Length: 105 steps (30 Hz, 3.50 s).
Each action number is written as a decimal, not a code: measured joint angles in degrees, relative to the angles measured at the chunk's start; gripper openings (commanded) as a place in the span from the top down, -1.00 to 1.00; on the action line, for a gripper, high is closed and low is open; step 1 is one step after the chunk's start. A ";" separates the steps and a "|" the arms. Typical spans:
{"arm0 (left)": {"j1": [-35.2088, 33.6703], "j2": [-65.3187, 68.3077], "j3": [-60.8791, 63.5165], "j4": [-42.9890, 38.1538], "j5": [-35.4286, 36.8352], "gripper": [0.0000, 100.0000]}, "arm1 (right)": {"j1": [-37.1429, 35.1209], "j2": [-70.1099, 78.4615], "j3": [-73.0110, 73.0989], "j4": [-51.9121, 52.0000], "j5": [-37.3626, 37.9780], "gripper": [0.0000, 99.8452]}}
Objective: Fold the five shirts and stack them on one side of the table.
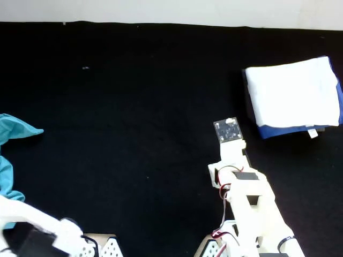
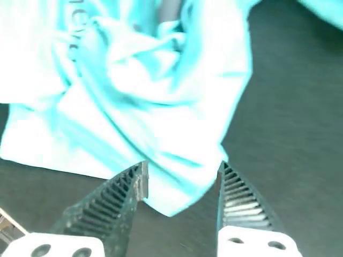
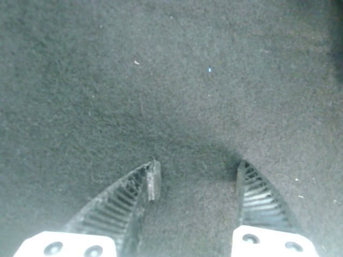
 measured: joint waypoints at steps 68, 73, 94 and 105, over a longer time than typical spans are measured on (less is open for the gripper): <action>63.30 -6.86 -16.79 40.35 24.18 0.54 | 0.00 0.00 0.00 -0.53 0.00 0.55; 55.03 -6.86 -3.43 35.87 15.12 0.57 | 0.00 0.09 0.00 -0.97 0.00 0.55; 17.85 -6.86 19.25 -6.15 -2.90 0.57 | 0.00 0.18 0.18 -1.14 0.00 0.55; 17.76 -6.86 19.69 -7.03 12.57 0.57 | 0.00 0.18 0.18 -1.14 0.00 0.55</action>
